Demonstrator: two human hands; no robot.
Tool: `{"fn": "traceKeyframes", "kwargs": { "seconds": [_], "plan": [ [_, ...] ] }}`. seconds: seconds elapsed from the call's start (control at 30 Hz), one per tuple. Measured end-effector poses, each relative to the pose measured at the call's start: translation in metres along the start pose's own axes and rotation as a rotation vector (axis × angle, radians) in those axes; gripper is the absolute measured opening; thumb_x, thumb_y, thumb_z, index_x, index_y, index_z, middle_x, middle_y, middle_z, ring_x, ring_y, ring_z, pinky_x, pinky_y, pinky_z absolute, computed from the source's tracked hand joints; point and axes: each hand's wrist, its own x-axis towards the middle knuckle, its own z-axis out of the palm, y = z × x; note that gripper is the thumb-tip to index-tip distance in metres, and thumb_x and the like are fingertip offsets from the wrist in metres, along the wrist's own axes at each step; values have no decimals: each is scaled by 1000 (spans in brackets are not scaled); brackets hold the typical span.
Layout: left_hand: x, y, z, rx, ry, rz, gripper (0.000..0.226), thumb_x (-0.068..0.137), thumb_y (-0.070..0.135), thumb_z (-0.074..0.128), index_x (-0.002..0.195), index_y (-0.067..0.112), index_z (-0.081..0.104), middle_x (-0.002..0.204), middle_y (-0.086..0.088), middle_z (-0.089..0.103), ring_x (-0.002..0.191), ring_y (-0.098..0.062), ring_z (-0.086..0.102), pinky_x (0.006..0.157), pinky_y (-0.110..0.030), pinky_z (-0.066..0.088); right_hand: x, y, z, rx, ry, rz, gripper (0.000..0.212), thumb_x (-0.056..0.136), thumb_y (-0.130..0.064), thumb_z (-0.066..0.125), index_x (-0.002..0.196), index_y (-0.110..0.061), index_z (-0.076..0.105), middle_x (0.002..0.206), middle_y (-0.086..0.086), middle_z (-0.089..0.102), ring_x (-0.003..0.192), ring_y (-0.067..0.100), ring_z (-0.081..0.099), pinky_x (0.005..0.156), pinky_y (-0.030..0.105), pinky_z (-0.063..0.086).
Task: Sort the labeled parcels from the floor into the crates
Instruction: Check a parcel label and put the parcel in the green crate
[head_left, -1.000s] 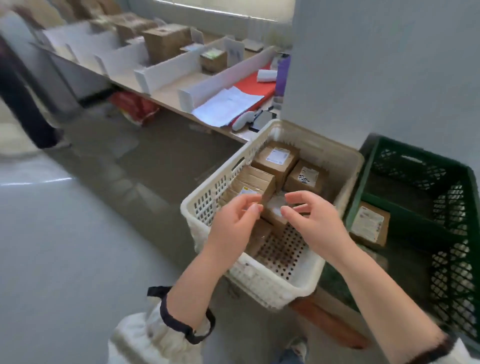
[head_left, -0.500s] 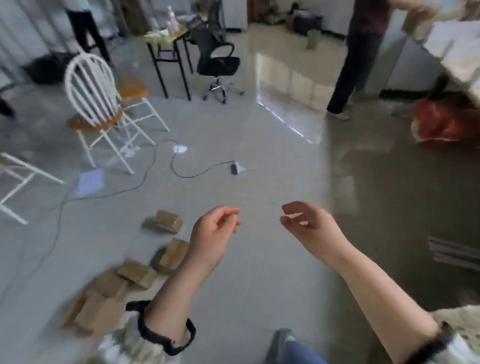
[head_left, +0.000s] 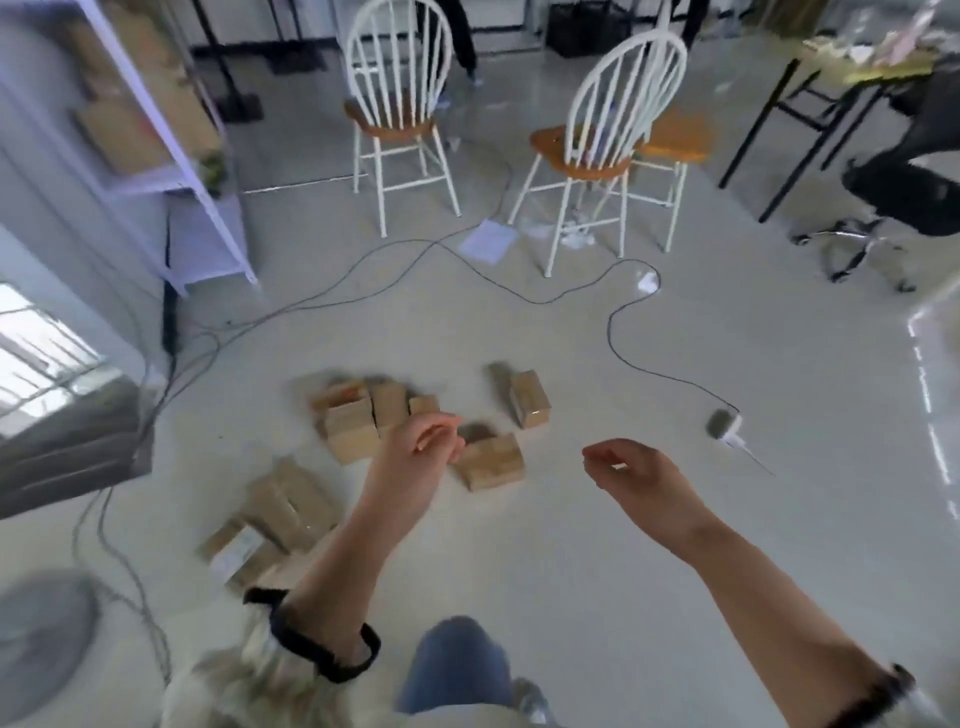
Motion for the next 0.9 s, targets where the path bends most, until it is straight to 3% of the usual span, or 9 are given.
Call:
{"fn": "traceKeyframes", "kwargs": {
  "seconds": [0.1, 0.2, 0.4, 0.47, 0.57, 0.63, 0.7, 0.8, 0.9],
  "plan": [
    [20, -12, -5, 35, 58, -63, 18, 94, 11, 49, 96, 18, 66, 87, -3, 69, 79, -14, 64, 59, -10, 42, 46, -6, 5, 25, -89, 16, 11, 90, -26, 56, 93, -23, 67, 91, -9, 65, 82, 7, 60, 71, 20, 44],
    [55, -20, -6, 41, 90, -134, 19, 95, 13, 49, 90, 24, 62, 87, -2, 69, 78, -16, 64, 57, -7, 42, 95, -15, 13, 32, -134, 27, 14, 90, -25, 56, 88, -19, 68, 95, 2, 68, 91, 22, 64, 80, 33, 48],
    [190, -29, 1, -67, 39, -343, 17, 95, 15, 49, 90, 15, 65, 85, -5, 69, 72, -17, 62, 65, -24, 44, 212, -30, 20, 61, -112, 73, 14, 90, -25, 55, 83, -22, 67, 92, -3, 68, 92, 22, 64, 71, 26, 44],
    [241, -28, 9, -98, 24, -430, 16, 96, 16, 49, 94, 10, 64, 82, -6, 67, 68, -16, 60, 59, -20, 45, 253, -34, 22, 70, -98, 125, 15, 89, -25, 54, 82, -21, 67, 94, 3, 68, 93, 26, 64, 68, 27, 43],
    [313, -37, 26, -70, -19, -445, 18, 97, 16, 47, 102, 6, 61, 79, -4, 63, 64, -13, 56, 49, -12, 43, 315, -33, 29, 84, -98, 172, 25, 89, -26, 52, 89, -4, 64, 96, 20, 65, 91, 37, 61, 62, 28, 39],
    [356, -52, 44, -34, -40, -489, 19, 97, 16, 46, 105, 6, 60, 78, -2, 61, 63, -11, 55, 48, -14, 41, 352, -24, 36, 81, -88, 189, 25, 90, -25, 51, 92, -4, 64, 85, 14, 63, 82, 30, 60, 60, 25, 40],
    [397, -85, 67, -41, -32, -568, 16, 96, 15, 46, 103, 7, 59, 75, -3, 60, 61, -12, 54, 44, -13, 40, 388, -2, 47, 63, -61, 196, 20, 91, -25, 51, 96, -13, 66, 88, -1, 63, 83, 17, 57, 61, 15, 40],
    [453, -159, 105, -11, -27, -612, 14, 94, 11, 49, 84, 11, 58, 73, -7, 59, 59, -13, 51, 42, -15, 40, 446, 57, 75, -3, -43, 193, 22, 92, -25, 51, 107, -16, 65, 98, -7, 62, 89, 10, 55, 69, 17, 39],
    [512, -266, 148, 78, -83, -562, 23, 94, 8, 49, 74, 16, 57, 70, -5, 58, 65, -18, 55, 61, -24, 48, 528, 146, 126, -149, -35, 193, 27, 92, -26, 51, 114, -16, 62, 109, -5, 63, 94, 12, 57, 80, 19, 39]
  ]
}}
